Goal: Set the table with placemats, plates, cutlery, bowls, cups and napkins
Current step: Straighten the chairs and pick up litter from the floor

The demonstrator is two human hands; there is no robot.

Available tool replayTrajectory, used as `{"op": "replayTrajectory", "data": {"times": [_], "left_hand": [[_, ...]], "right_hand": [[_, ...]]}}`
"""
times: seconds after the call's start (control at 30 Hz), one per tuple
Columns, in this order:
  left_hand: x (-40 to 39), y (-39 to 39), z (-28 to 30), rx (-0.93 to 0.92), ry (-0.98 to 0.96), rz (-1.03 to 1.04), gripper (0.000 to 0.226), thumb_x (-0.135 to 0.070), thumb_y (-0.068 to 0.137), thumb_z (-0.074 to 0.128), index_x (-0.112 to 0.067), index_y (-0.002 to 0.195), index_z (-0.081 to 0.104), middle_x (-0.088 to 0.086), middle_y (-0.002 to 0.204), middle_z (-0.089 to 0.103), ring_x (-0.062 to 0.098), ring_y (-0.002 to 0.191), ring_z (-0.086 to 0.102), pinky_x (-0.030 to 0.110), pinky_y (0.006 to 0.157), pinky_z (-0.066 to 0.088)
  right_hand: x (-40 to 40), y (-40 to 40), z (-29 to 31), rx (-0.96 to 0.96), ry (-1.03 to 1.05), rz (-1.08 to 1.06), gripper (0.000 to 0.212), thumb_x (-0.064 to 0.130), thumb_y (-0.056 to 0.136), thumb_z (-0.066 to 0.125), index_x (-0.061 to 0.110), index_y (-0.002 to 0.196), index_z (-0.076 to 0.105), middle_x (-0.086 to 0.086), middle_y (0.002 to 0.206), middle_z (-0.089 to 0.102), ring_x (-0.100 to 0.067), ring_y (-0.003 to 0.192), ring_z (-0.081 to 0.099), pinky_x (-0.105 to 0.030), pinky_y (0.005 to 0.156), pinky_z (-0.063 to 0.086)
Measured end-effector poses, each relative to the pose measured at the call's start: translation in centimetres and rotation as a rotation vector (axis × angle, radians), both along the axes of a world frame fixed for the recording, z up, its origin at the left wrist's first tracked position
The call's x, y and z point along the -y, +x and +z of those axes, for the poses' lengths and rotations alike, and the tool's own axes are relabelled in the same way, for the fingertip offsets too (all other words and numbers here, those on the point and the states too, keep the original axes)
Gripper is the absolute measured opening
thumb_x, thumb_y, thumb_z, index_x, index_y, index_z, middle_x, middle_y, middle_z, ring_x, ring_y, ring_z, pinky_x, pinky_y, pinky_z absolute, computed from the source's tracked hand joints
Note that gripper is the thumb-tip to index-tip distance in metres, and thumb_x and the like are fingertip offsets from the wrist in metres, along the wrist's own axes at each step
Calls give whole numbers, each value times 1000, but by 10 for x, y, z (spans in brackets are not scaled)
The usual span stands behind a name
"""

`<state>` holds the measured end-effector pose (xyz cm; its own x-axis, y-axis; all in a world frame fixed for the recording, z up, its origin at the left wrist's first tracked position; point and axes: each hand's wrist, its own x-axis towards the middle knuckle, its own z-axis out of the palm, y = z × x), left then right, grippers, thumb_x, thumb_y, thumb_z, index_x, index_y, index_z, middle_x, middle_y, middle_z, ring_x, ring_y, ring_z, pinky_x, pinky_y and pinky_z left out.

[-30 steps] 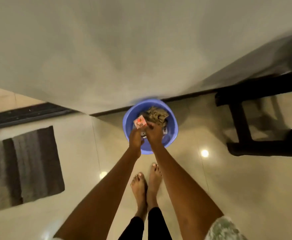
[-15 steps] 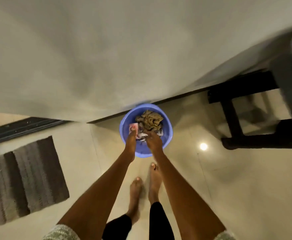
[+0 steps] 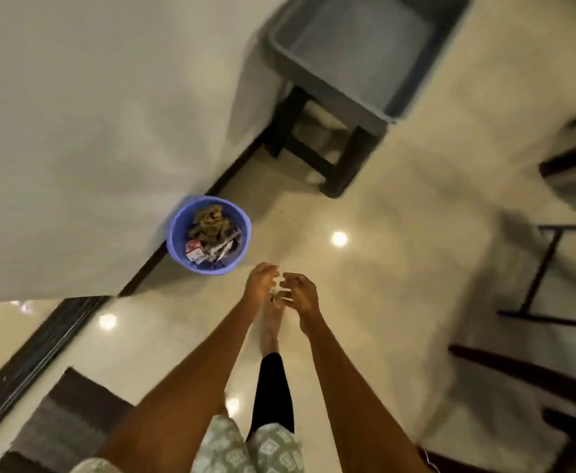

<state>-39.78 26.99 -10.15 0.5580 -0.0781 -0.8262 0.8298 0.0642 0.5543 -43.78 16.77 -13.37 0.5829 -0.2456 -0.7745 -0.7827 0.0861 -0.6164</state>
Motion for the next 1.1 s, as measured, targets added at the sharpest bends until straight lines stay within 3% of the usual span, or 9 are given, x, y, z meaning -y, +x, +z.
{"op": "replayTrajectory", "data": {"times": [0.17, 0.27, 0.37, 0.47, 0.63, 0.73, 0.83, 1.0, 1.1], "left_hand": [[44, -122, 16, -56, 8, -245, 13, -4, 94, 46, -11, 99, 55, 3, 81, 56, 13, 66, 55, 21, 55, 43], [68, -208, 14, -102, -45, -388, 13, -4, 93, 49, -12, 85, 56, 7, 78, 56, 7, 53, 61, 18, 46, 46], [91, -287, 6, -167, -66, -561, 14, -5, 93, 51, -13, 82, 55, 6, 76, 57, 11, 59, 59, 22, 50, 46], [103, -360, -4, -169, -20, -726, 6, -22, 84, 61, -18, 86, 56, 1, 83, 58, 12, 69, 55, 24, 60, 40], [143, -477, -24, -187, 47, -943, 28, -33, 81, 57, -12, 101, 55, 5, 96, 56, 20, 83, 51, 25, 64, 37], [173, -547, -56, -196, 51, -894, 37, -36, 67, 55, -17, 98, 55, -1, 90, 56, 15, 74, 51, 24, 62, 35], [191, -604, -99, -227, 89, -896, 11, -22, 91, 50, -17, 101, 53, 0, 91, 54, 13, 71, 48, 25, 62, 35], [220, -669, -196, -156, 216, -974, 17, -16, 97, 43, -11, 113, 49, 5, 91, 52, 14, 70, 48, 26, 61, 36], [234, -693, -278, -54, 321, -1039, 37, -21, 97, 48, -2, 128, 46, 20, 113, 57, 30, 97, 58, 35, 73, 44]], "right_hand": [[13, -144, 19, 34, 19, -316, 15, 14, 97, 47, 11, 100, 61, -15, 98, 67, -24, 80, 65, -25, 63, 52], [27, -235, 19, -15, 33, -540, 21, 7, 96, 42, 3, 102, 62, -15, 95, 66, -24, 79, 65, -27, 63, 55], [38, -326, 10, -62, 52, -694, 22, 7, 94, 42, 5, 99, 64, -13, 91, 68, -24, 78, 67, -31, 65, 54], [53, -404, 6, -127, 47, -803, 21, 8, 95, 43, 9, 97, 63, -8, 87, 67, -20, 70, 64, -23, 59, 50], [90, -542, -21, -155, 92, -926, 18, 9, 96, 46, 13, 89, 62, -5, 80, 63, -19, 64, 59, -24, 58, 46], [121, -624, -52, -160, 155, -996, 17, 5, 95, 46, 9, 87, 60, -7, 76, 57, -19, 60, 53, -24, 55, 41], [145, -693, -84, -200, 113, -1011, 9, 3, 91, 51, 7, 92, 59, -8, 78, 57, -18, 59, 52, -24, 53, 40], [188, -778, -173, -282, -11, -967, 7, 8, 91, 54, 12, 90, 60, -5, 79, 58, -16, 63, 54, -27, 56, 46], [211, -803, -254, -334, -176, -859, 20, 10, 89, 54, 9, 106, 63, -12, 96, 64, -24, 81, 60, -40, 79, 54]]}}
